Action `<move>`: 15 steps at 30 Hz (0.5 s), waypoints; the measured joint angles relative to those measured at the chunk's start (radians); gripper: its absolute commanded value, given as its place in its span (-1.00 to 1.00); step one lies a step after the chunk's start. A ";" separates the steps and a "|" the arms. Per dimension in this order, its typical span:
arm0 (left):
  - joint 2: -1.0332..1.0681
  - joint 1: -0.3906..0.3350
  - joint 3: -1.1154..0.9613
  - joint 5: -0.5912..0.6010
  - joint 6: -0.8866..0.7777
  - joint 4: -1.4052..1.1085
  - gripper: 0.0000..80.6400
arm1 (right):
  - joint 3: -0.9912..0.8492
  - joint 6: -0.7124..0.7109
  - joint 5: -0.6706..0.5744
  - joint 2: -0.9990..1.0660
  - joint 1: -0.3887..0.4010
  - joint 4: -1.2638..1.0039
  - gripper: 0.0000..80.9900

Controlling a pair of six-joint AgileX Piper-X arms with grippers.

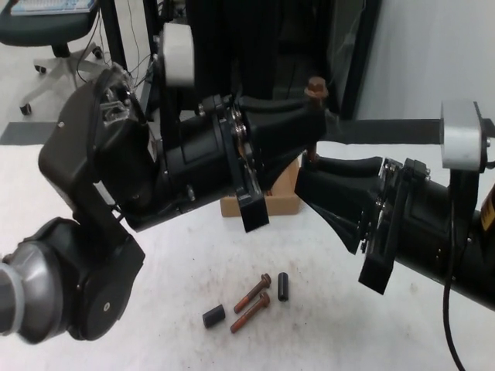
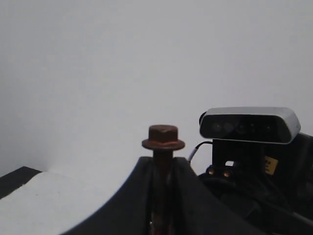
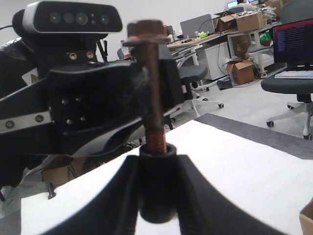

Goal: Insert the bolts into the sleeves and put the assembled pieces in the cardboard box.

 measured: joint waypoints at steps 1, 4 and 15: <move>0.000 0.000 0.000 0.000 0.005 0.004 -0.99 | 0.000 0.000 -0.002 0.000 0.000 0.000 -0.98; 0.000 0.000 0.000 0.007 0.012 0.016 -0.99 | 0.000 0.000 -0.002 0.000 0.000 0.000 -0.98; 0.000 -0.001 0.000 0.041 0.018 0.022 -0.67 | 0.000 0.000 -0.028 0.000 0.000 0.005 -0.98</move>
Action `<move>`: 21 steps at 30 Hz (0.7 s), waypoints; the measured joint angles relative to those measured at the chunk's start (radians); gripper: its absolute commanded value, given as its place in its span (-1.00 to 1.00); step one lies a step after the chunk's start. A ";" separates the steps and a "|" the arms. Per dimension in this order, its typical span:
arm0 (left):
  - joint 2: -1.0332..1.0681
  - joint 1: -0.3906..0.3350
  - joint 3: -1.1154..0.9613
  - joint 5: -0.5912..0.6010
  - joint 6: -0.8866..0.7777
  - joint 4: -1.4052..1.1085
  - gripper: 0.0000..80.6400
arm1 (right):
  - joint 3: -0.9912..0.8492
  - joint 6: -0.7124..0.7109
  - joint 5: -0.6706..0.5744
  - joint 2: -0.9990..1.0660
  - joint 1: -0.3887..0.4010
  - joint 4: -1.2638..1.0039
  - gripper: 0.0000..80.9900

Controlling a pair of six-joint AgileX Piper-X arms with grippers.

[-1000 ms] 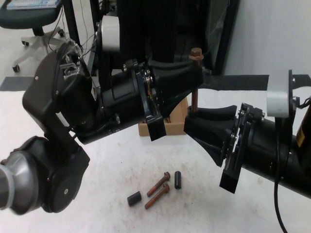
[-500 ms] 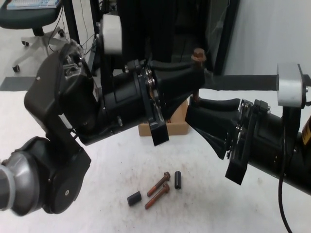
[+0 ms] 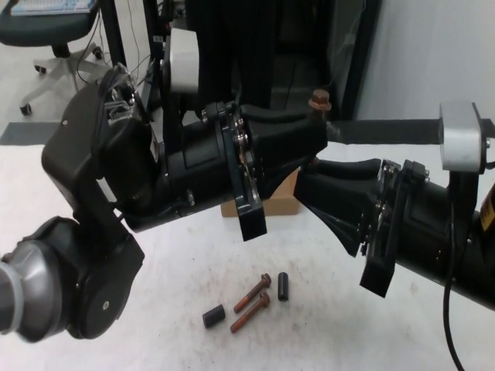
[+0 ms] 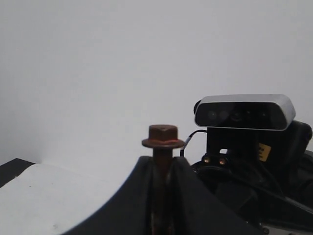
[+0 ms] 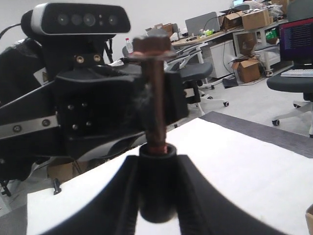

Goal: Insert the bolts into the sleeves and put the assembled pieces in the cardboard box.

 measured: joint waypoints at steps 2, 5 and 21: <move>0.000 0.000 0.000 0.031 0.000 0.004 -0.41 | 0.000 0.000 -0.002 0.000 0.000 -0.004 -0.98; 0.000 0.000 0.000 0.046 0.004 0.023 -0.14 | 0.000 0.000 -0.006 0.000 0.000 -0.007 -0.98; -0.078 0.070 0.000 -0.031 0.008 0.042 -0.10 | 0.000 0.000 -0.008 0.000 0.000 -0.005 -0.98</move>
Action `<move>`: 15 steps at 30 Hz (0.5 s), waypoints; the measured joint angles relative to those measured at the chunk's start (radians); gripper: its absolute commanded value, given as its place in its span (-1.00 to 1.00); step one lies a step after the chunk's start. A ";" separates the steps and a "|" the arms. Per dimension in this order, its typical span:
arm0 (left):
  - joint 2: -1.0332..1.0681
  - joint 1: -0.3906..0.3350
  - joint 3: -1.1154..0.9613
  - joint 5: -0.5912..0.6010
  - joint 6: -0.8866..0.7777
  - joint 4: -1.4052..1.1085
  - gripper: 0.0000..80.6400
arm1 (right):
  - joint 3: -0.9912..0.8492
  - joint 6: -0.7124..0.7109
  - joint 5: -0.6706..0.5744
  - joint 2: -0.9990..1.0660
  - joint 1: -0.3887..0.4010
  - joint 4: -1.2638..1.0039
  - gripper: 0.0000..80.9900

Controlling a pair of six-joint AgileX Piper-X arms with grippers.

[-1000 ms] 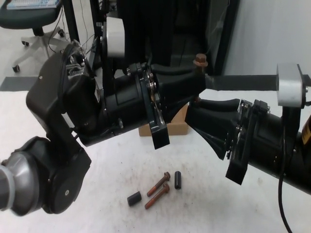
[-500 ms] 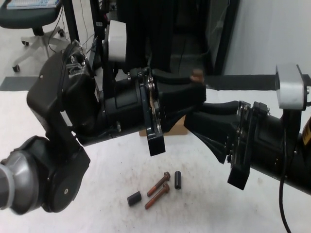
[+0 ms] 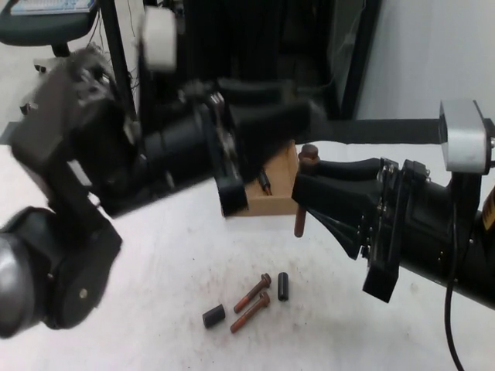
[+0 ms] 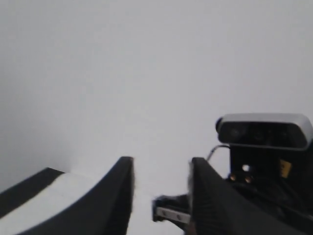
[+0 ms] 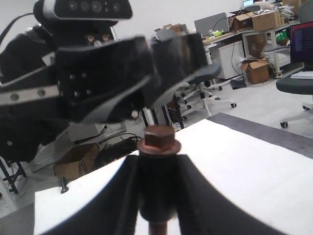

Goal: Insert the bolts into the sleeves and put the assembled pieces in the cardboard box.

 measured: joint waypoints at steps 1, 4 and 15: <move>-0.012 0.015 0.000 -0.016 0.000 0.003 -0.10 | -0.001 0.000 0.005 0.000 0.000 0.009 -0.98; -0.069 0.062 0.000 -0.063 0.000 0.003 -0.15 | -0.001 -0.017 0.051 0.000 0.000 0.045 -0.98; -0.131 0.090 0.000 -0.197 0.094 0.285 -1.00 | -0.385 -0.008 0.320 0.189 -0.013 0.650 -0.98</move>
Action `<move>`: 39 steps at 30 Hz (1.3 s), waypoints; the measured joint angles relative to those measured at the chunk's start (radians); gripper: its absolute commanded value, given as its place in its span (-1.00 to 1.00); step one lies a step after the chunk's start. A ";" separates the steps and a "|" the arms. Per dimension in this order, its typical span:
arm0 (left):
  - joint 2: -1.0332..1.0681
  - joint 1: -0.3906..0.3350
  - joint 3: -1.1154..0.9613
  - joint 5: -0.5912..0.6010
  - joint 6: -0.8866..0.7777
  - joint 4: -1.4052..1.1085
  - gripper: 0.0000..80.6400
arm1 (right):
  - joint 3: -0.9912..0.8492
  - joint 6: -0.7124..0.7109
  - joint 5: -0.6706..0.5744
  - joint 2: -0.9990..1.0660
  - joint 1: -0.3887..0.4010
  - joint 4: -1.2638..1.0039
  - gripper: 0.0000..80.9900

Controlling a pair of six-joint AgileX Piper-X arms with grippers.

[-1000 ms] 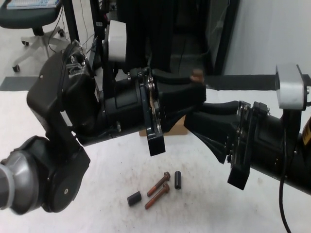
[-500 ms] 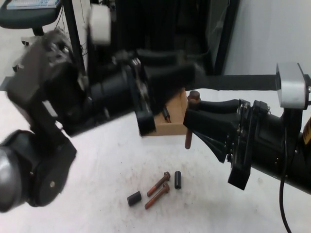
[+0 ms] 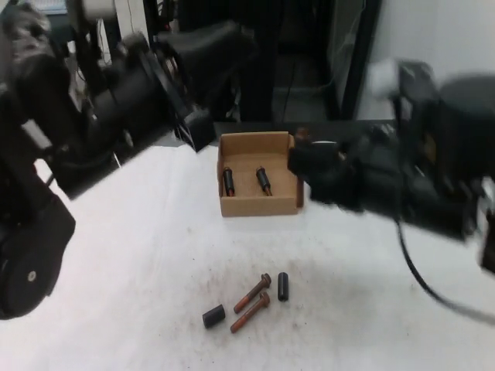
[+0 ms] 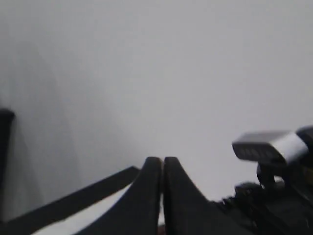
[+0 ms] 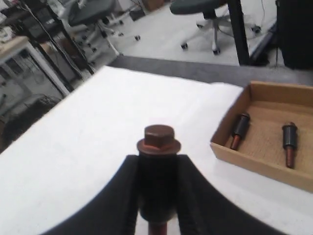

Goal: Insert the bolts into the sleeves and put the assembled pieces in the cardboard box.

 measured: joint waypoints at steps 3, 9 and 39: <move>0.000 0.000 0.000 -0.052 0.025 0.111 -1.00 | -0.244 0.009 0.003 0.207 -0.047 0.189 -0.98; -0.028 0.000 0.002 -0.219 0.093 0.235 -1.00 | -0.602 0.012 0.014 0.506 -0.121 0.430 -0.98; -0.052 0.000 0.002 -0.279 0.302 0.524 -1.00 | -1.127 -0.049 0.031 1.013 -0.194 0.751 -0.11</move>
